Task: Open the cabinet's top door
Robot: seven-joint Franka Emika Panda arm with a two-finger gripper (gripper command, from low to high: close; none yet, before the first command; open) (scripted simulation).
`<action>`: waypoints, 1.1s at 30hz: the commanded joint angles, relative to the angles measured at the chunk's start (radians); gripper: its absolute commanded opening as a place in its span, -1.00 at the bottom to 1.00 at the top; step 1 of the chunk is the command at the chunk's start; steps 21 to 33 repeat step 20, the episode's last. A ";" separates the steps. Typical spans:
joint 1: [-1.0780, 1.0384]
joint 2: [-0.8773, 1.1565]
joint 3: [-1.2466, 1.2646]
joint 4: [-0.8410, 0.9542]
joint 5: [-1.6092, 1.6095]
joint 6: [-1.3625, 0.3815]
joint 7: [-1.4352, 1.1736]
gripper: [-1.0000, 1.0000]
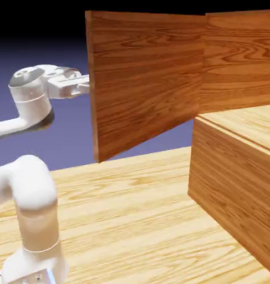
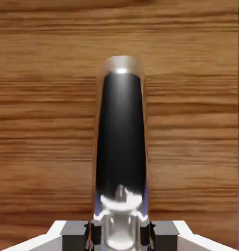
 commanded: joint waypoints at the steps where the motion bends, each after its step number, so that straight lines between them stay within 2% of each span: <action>1: -0.014 0.013 0.036 0.026 0.029 -0.034 0.002 -1.00; 9: -0.212 0.109 0.295 0.303 0.220 -0.303 0.001 -1.00; 20: -0.542 0.157 0.502 0.701 0.340 -0.598 -0.047 -1.00; 33: -0.542 0.157 0.502 0.701 0.340 -0.598 -0.047 -1.00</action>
